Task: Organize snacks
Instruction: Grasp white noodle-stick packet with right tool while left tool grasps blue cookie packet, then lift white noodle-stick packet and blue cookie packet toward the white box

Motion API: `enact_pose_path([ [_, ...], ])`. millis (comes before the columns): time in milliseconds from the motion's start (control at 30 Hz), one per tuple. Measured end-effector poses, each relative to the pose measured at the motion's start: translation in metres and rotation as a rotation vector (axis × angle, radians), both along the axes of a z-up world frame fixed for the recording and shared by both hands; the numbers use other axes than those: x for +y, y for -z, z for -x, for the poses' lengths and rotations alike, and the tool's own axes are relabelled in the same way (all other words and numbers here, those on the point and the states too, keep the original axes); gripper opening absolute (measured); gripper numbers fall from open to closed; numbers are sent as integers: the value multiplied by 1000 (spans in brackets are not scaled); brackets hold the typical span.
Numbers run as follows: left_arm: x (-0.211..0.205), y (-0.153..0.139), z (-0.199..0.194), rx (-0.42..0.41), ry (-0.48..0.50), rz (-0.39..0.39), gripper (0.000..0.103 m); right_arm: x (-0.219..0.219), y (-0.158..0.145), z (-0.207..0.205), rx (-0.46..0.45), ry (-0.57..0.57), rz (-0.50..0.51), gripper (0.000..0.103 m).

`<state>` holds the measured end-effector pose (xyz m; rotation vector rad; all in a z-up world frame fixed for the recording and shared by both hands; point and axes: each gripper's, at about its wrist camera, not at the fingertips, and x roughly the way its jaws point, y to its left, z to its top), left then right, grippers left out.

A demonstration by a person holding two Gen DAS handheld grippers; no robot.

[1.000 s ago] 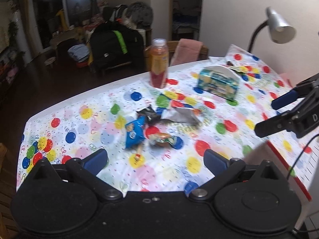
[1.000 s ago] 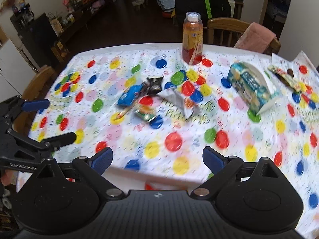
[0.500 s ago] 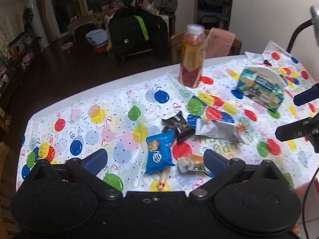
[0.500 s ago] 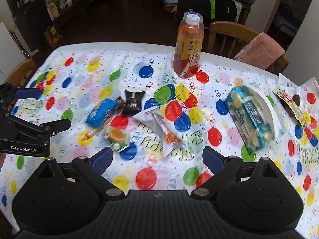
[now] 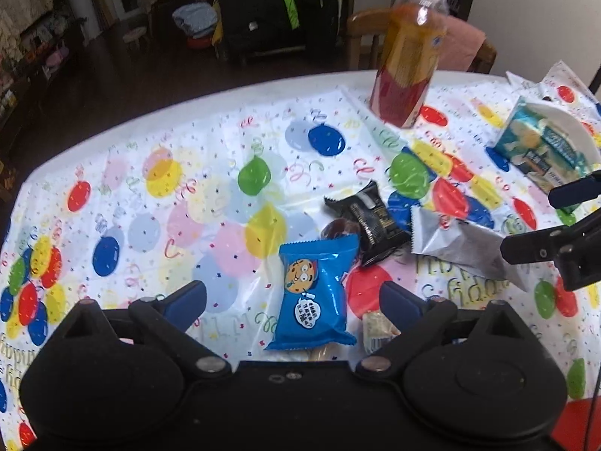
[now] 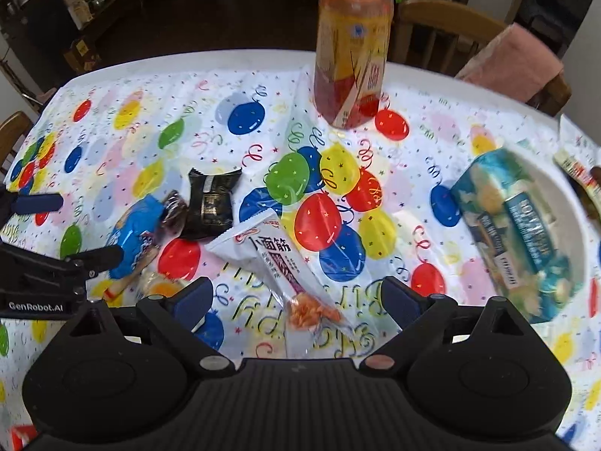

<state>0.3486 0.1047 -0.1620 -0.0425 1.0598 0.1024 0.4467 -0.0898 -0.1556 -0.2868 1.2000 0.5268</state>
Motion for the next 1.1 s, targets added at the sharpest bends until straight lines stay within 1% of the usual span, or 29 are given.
enact_pose_path([
  [67, 1, 8, -5, 14, -14, 0, 88, 3, 10, -5, 12, 1, 3, 96],
  [100, 2, 12, -7, 24, -16, 6, 86, 5, 14, -6, 18, 1, 6, 96],
  [167, 3, 18, -11, 35, -27, 13, 77, 8, 22, -8, 34, -4, 6, 96],
  [233, 3, 23, -13, 41, -31, 22, 72, 11, 30, -9, 44, -5, 12, 89],
  [267, 3, 25, -14, 44, -32, 31, 71, 13, 33, -10, 44, -8, 16, 87],
  [300, 4, 27, -15, 45, -34, 43, 70, 14, 36, -9, 39, -12, 20, 82],
  [333, 5, 28, -15, 47, -36, 55, 65, 15, 38, -9, 36, -16, 23, 76],
  [367, 5, 30, -16, 50, -35, 69, 60, 17, 41, -9, 42, -22, 26, 74],
  [433, 6, 33, -18, 61, -33, 89, 52, 18, 48, -8, 61, -33, 33, 61],
  [500, 6, 36, -19, 68, -32, 101, 49, 20, 52, -5, 58, -44, 52, 57],
  [533, 6, 37, -19, 70, -31, 109, 45, 21, 53, -4, 52, -52, 59, 53],
  [567, 6, 38, -19, 72, -30, 117, 43, 21, 54, -3, 45, -58, 65, 50],
  [600, 6, 39, -19, 71, -31, 119, 43, 22, 54, -2, 39, -61, 74, 41],
  [667, 6, 38, -19, 71, -35, 122, 40, 21, 54, -2, 36, -50, 80, 35],
  [733, 6, 38, -19, 71, -42, 119, 36, 18, 52, -2, 38, -33, 66, 29],
  [833, 10, 37, -17, 74, -57, 142, 33, 15, 50, -1, 39, -19, 59, 26],
  [933, 12, 34, -15, 74, -66, 135, 32, 13, 46, 2, 36, -7, 66, 25],
  [1100, 17, 26, -9, 65, -78, 142, 31, 5, 33, 9, 38, 16, 44, 25],
])
